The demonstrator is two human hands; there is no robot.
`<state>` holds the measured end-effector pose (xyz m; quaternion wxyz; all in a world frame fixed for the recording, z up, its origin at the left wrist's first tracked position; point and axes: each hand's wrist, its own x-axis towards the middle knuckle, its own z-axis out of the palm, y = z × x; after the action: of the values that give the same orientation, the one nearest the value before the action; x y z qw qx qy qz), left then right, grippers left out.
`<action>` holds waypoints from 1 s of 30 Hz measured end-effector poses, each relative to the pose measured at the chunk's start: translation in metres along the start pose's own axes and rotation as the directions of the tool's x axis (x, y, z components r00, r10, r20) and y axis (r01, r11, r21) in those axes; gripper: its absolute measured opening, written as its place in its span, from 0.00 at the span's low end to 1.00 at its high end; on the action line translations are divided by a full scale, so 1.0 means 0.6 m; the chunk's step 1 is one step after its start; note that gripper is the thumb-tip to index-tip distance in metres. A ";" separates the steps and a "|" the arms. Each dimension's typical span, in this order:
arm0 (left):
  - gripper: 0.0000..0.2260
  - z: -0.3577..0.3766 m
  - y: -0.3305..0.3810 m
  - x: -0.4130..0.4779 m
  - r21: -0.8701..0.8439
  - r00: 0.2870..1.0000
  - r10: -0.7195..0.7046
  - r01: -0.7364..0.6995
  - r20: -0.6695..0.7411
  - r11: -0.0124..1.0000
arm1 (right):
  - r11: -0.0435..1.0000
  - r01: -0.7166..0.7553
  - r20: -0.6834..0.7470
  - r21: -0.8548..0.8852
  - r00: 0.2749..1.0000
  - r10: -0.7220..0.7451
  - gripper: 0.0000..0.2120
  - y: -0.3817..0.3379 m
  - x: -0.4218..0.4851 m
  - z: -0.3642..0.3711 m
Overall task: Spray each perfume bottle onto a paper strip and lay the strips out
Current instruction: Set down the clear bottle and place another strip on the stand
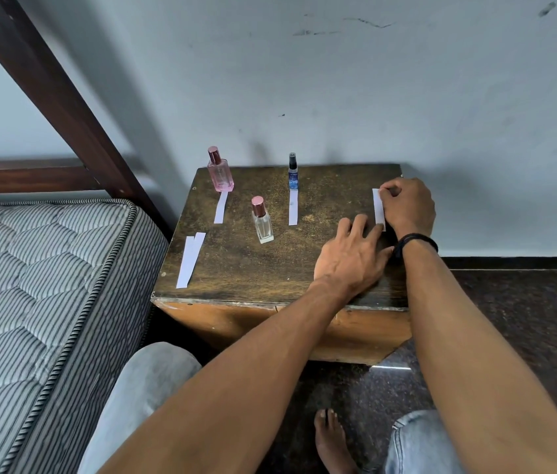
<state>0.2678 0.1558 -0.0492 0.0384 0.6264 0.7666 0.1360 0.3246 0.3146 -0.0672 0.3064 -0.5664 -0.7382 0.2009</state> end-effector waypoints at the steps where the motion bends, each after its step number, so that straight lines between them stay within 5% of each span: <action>1: 0.21 0.000 -0.001 0.000 -0.001 1.000 0.004 -0.004 0.000 1.000 | 1.000 -0.003 -0.005 0.002 1.000 0.003 0.07 0.000 0.001 0.001; 30: 0.30 0.010 -0.008 0.004 -0.053 0.999 0.002 -0.004 -0.032 0.999 | 0.967 -0.126 -0.028 0.221 0.990 0.136 0.12 -0.007 -0.007 -0.014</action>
<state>0.2640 0.1582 -0.0559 0.0426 0.6240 0.7624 0.1662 0.3281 0.3092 -0.0589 0.3688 -0.5809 -0.6658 0.2886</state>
